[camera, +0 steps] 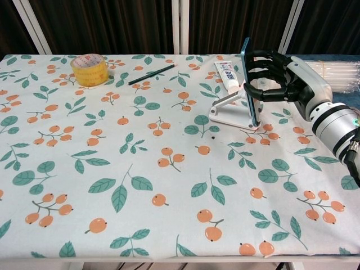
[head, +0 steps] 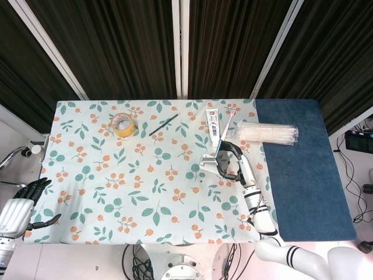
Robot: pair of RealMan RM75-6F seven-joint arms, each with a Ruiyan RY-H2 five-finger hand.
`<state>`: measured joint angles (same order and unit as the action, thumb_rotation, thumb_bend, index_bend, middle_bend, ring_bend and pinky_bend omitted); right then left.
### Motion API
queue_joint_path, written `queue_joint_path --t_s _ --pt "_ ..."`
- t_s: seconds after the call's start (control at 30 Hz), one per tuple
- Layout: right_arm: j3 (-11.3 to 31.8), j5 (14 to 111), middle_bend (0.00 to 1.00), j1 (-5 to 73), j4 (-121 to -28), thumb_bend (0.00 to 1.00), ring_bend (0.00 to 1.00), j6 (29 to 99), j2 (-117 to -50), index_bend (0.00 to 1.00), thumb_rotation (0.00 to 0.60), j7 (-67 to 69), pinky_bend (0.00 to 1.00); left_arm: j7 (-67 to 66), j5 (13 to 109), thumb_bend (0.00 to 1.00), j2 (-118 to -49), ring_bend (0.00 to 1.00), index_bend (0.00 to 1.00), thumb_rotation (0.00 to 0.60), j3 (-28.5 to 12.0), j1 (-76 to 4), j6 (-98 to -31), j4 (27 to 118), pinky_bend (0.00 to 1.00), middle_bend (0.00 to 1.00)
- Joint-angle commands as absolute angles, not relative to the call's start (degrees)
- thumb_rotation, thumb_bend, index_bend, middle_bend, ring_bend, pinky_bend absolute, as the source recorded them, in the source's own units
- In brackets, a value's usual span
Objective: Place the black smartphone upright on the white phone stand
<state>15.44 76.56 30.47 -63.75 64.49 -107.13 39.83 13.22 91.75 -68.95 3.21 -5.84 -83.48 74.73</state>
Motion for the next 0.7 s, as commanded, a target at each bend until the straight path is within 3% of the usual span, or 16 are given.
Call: queue_joint_path --t_s 0.03,0.17,0.7 --pt "15.3 76.55 0.18 30.63 -64.14 0.25 0.18 63.93 -106.76 0.23 0.6 39.66 0.0 13.19 91.68 0.15 -68.86 0.11 0.1 0.329 3.21 -5.81 -83.45 74.74 0.22 0.07" --pt "15.16 76.7 0.15 30.67 -64.26 0.22 0.13 63.78 -106.59 0.15 0.6 39.58 0.0 13.2 91.63 0.15 -68.77 0.1 0.1 0.329 3.21 -5.8 -83.39 74.82 0.22 0.07" --pt "14.02 78.68 0.0 30.38 -64.76 0.14 0.0 64.9 -105.42 0.0 0.6 40.03 0.0 13.13 91.65 0.15 -68.79 0.1 0.1 0.329 3.19 -5.81 -83.36 74.89 0.22 0.07"
